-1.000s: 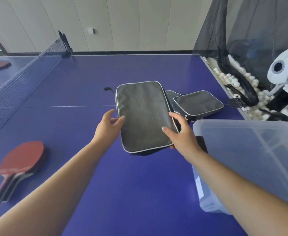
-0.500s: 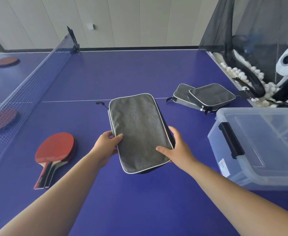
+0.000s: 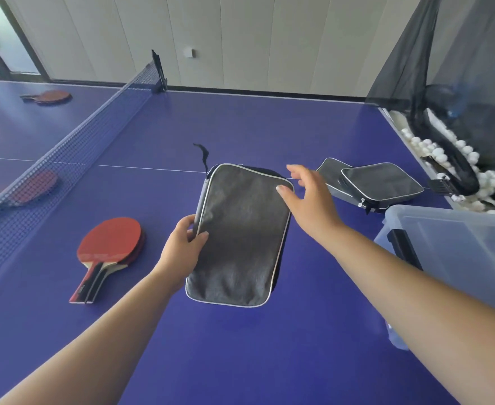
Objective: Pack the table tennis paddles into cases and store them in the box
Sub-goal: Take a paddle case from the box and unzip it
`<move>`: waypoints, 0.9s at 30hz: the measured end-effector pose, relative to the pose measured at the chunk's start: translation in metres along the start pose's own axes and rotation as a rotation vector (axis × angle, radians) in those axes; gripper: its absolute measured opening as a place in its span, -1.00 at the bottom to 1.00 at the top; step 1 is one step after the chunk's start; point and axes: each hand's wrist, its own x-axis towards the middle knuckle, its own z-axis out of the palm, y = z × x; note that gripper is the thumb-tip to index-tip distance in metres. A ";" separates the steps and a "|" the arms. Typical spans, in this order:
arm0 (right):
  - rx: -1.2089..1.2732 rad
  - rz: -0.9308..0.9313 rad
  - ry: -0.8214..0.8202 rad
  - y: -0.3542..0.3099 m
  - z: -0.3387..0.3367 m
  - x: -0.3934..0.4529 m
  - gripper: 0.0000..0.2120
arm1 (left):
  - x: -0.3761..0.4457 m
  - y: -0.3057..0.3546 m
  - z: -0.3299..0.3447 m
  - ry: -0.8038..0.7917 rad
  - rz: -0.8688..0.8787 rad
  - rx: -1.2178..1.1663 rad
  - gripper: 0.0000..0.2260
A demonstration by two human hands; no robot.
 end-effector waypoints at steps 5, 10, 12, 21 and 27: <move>-0.027 -0.059 -0.168 -0.035 0.005 0.027 -0.70 | -0.003 -0.004 -0.008 -0.016 0.054 0.052 -0.73; -0.016 -0.043 -0.367 -0.057 0.020 0.042 -0.75 | 0.006 -0.004 -0.031 -0.080 0.106 0.058 -0.69; -0.027 -0.053 -0.389 -0.063 0.025 0.044 -0.77 | 0.009 -0.004 -0.043 -0.105 0.125 0.067 -0.68; -0.147 -0.247 -0.231 -0.081 0.068 0.043 -0.83 | 0.036 -0.006 -0.102 -0.168 0.181 0.126 -0.64; -0.232 -0.327 -0.136 -0.087 0.097 0.043 -0.90 | 0.056 -0.012 -0.131 -0.220 0.193 0.149 -0.67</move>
